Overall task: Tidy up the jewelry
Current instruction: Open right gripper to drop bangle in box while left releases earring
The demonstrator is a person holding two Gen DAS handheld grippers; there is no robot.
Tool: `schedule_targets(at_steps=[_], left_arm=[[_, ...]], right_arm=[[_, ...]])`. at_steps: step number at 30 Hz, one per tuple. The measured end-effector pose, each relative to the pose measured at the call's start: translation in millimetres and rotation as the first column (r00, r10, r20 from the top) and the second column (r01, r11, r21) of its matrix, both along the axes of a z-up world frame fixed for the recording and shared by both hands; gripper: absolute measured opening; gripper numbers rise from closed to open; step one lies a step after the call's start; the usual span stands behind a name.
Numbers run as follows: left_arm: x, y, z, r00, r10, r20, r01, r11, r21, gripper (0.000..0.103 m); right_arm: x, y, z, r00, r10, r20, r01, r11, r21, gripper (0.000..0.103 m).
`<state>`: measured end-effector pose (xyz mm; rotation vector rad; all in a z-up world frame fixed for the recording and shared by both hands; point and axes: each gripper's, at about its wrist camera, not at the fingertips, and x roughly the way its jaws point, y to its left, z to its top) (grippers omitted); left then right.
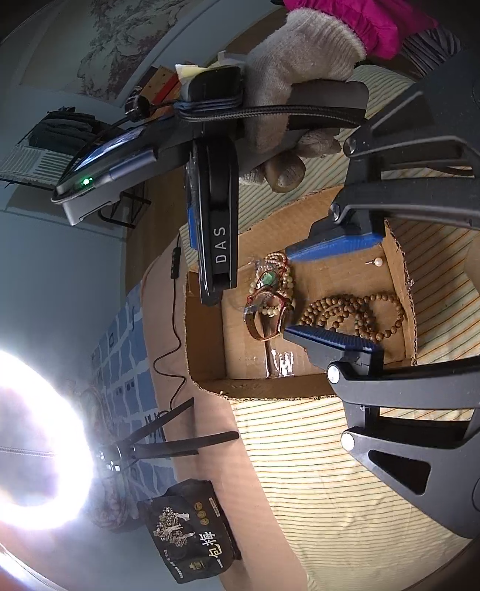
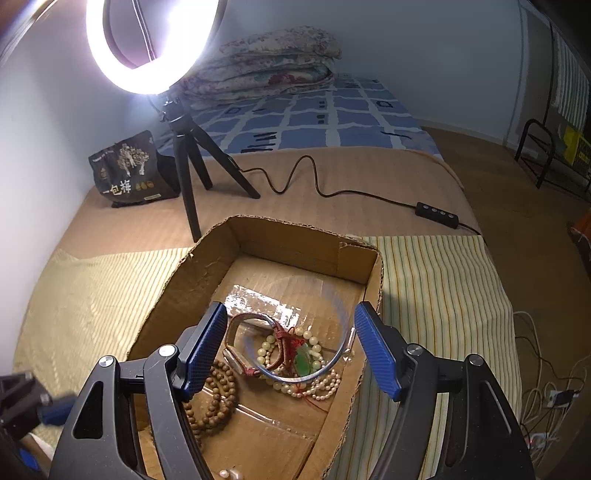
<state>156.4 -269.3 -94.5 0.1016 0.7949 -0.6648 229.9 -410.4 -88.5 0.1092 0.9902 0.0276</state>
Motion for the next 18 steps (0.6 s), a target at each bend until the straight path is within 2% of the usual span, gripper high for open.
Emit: schedule_targets(at_steps=[18], left_arm=[[-15, 19, 19, 0.999, 0.025, 0.036, -0.024, 0.999, -0.030, 0.036]], right_arm=[[-20, 13, 27, 0.999, 0.008, 0.052, -0.006, 0.999, -0.044, 0.071]])
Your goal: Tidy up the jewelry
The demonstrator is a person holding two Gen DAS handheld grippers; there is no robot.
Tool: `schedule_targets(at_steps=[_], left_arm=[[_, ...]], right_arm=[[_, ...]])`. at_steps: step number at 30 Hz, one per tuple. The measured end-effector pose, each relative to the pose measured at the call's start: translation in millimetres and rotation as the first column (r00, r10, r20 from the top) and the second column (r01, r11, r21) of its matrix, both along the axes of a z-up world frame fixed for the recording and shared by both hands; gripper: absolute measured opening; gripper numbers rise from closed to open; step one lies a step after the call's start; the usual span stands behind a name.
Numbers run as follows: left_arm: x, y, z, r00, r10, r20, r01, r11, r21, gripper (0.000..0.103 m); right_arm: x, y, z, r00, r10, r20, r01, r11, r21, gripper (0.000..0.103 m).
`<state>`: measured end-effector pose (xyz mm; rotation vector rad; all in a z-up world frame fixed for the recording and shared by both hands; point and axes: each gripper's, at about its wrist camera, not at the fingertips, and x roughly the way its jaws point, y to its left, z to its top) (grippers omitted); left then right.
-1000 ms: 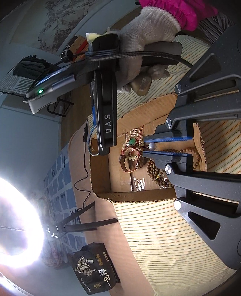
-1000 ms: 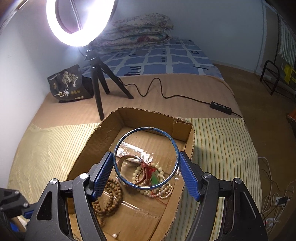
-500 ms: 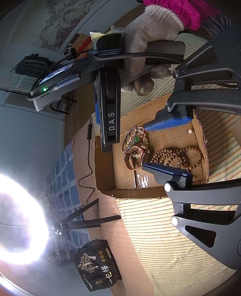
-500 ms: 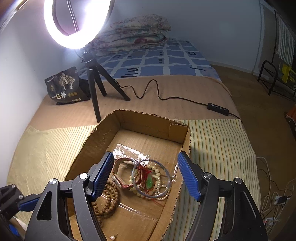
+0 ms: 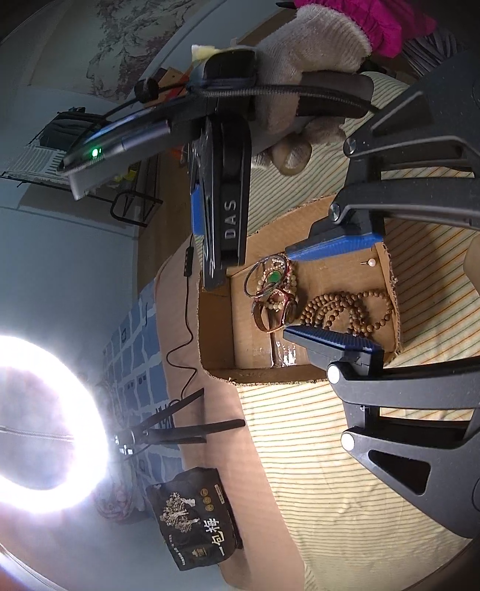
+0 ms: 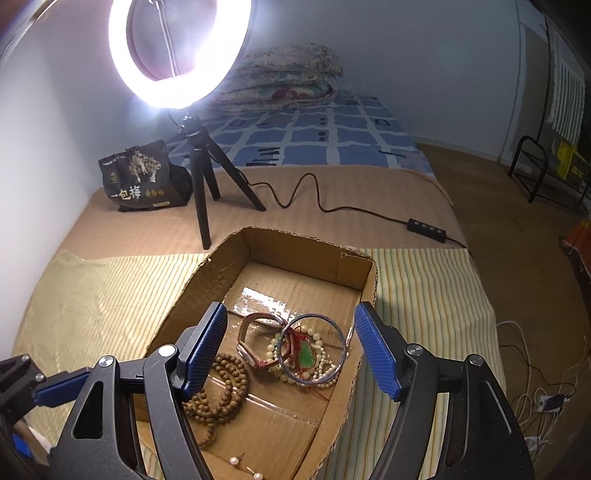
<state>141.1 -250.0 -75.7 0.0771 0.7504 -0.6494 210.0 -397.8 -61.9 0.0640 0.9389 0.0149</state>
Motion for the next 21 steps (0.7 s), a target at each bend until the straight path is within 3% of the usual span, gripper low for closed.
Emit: schedule_targets(at_steps=[13, 16, 21], left_arm=[[-29, 29, 26, 0.998, 0.029, 0.054, -0.027, 0.999, -0.027, 0.036], [-37, 36, 31, 0.998, 0.030, 0.062, -0.028, 0.999, -0.030, 0.036], [-50, 42, 38, 0.995, 0.025, 0.092, -0.024, 1.000, -0.013, 0.036]], right_arm=[[-44, 14, 37, 0.998, -0.005, 0.058, 0.008, 0.999, -0.052, 0.072], [-53, 19, 46, 0.997, -0.006, 0.083, 0.011, 0.998, -0.065, 0.079], [-72, 27, 59, 0.992, -0.005, 0.123, 0.013, 0.998, -0.065, 0.079]])
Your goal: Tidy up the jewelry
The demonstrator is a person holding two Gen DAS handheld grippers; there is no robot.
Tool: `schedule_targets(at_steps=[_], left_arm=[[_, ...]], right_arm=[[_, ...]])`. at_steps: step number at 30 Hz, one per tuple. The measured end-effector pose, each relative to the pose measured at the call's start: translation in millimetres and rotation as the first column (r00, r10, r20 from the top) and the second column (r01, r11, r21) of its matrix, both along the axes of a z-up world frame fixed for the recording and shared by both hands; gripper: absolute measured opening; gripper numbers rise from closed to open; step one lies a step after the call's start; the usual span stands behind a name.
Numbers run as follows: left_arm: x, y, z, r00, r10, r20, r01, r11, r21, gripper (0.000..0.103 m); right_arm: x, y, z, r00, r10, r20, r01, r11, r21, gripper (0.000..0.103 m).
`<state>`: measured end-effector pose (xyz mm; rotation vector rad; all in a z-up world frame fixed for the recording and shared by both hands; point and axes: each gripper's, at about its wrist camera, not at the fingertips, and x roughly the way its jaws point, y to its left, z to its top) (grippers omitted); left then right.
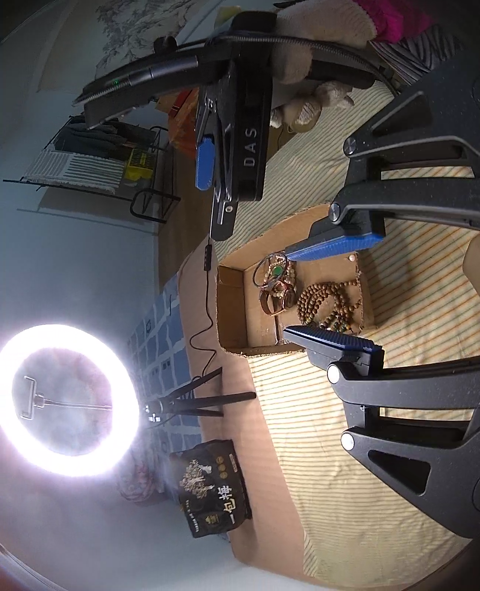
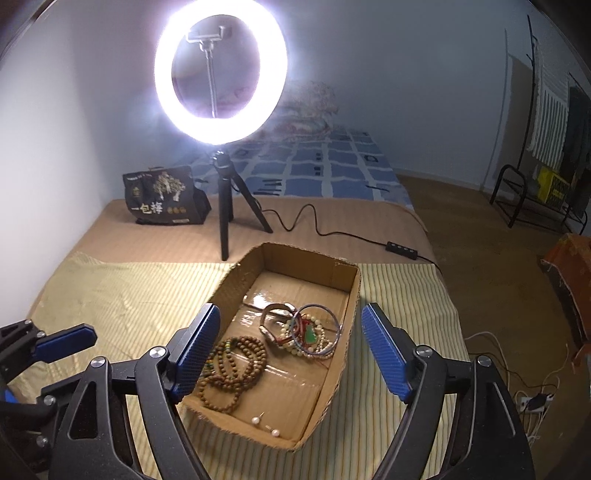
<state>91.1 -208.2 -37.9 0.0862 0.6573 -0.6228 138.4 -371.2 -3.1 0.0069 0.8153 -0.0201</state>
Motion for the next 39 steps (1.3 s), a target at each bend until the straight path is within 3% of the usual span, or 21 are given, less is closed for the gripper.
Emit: schedule_targets(at_steps=[10, 12, 17, 21, 32, 39], left_arm=[[-20, 16, 11, 1.000, -0.005, 0.006, 0.005, 1.000, 0.012, 0.037], [-25, 18, 13, 1.000, -0.006, 0.014, 0.006, 1.000, 0.010, 0.047], [-34, 22, 16, 1.000, -0.007, 0.024, 0.006, 1.000, 0.007, 0.049], [-41, 26, 13, 1.000, -0.002, 0.024, 0.002, 1.000, 0.001, 0.062], [-47, 31, 3, 0.999, 0.016, 0.036, -0.017, 0.999, 0.035, 0.082], [-48, 31, -1, 0.999, 0.014, 0.034, -0.015, 0.999, 0.051, 0.084]], right_arm=[[-34, 12, 9, 0.999, 0.003, 0.038, -0.002, 1.000, -0.017, 0.079], [-39, 13, 10, 0.999, 0.000, 0.039, 0.001, 1.000, -0.016, 0.079], [-54, 18, 7, 0.999, -0.006, 0.038, 0.007, 1.000, -0.026, 0.079], [-65, 19, 6, 0.999, -0.022, 0.038, 0.023, 0.999, -0.038, 0.079], [-85, 23, 0, 0.998, -0.034, 0.045, 0.037, 0.998, -0.056, 0.080], [-88, 24, -6, 0.998, -0.039, 0.047, 0.042, 0.997, -0.070, 0.081]])
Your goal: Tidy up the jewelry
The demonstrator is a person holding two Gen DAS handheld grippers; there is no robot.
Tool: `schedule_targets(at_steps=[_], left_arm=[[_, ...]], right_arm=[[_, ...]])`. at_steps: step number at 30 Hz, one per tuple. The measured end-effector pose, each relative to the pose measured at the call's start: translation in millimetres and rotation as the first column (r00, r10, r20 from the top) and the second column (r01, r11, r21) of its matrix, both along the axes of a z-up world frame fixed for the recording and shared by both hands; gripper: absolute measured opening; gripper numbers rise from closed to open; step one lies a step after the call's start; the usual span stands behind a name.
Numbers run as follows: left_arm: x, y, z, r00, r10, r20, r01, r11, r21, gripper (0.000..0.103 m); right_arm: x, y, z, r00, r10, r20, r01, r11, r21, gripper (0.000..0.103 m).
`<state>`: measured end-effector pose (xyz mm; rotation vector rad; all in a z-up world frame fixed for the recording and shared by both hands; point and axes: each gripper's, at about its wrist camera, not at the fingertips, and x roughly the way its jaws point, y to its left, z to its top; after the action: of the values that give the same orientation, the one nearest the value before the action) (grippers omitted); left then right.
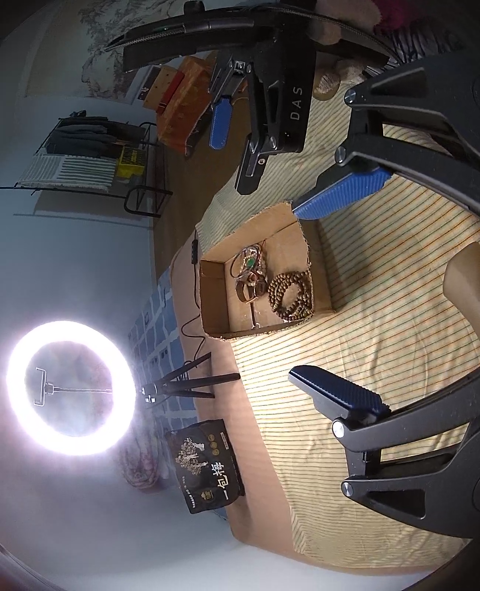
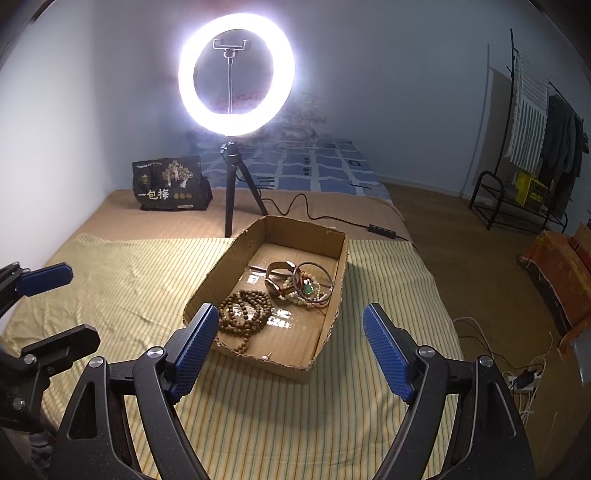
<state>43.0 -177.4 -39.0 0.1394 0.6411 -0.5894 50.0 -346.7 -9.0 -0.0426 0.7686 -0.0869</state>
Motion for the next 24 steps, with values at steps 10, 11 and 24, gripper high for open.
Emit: schedule_targets(at_steps=[10, 11, 24], left_arm=[[0.3, -0.6, 1.2, 1.000, 0.007, 0.007, -0.007, 1.000, 0.001, 0.090], [0.6, -0.6, 1.3, 1.000, 0.008, 0.007, -0.008, 1.000, 0.001, 0.090], [1.2, -0.7, 1.1, 1.000, 0.010, 0.006, -0.010, 1.000, 0.003, 0.090]], right_arm=[[-0.9, -1.7, -3.0, 1.000, -0.011, -0.001, 0.011, 1.000, -0.005, 0.081], [-1.1, -1.6, -3.2, 1.000, -0.010, 0.000, 0.010, 1.000, -0.006, 0.081], [-3.8, -1.5, -1.6, 1.000, -0.015, 0.014, 0.016, 1.000, -0.013, 0.081]])
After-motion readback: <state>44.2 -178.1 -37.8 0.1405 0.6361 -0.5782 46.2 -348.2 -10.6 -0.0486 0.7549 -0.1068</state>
